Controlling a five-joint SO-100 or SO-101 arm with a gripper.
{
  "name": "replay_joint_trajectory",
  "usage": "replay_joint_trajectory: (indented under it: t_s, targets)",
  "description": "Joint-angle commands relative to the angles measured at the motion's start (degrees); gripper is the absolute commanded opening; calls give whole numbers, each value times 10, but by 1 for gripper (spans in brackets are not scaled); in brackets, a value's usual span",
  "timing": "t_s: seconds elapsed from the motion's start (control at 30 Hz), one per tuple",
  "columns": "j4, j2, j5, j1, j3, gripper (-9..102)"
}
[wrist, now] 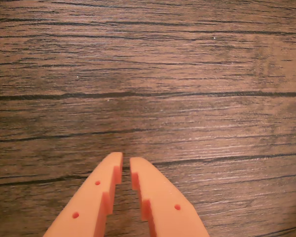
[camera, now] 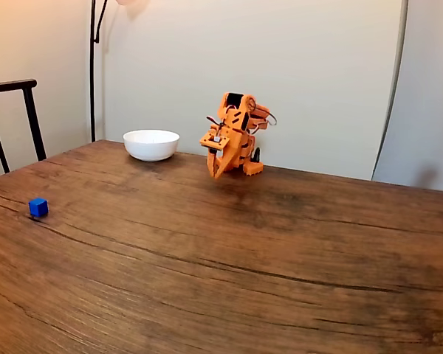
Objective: Grasp the cube and drop it in the bowl
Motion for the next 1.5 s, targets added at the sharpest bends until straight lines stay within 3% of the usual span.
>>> replay_joint_trajectory:
  t_s: [0.0, 1.03, 1.37, 1.47]
  targets:
    - [29, -9, 2, 1, 2, 0]
    - [17, -4, -5, -5, 2, 0]
    - [-188, -4, -9, -4, -15, 0]
    - [-208, -5, -24, 4, -63, 0]
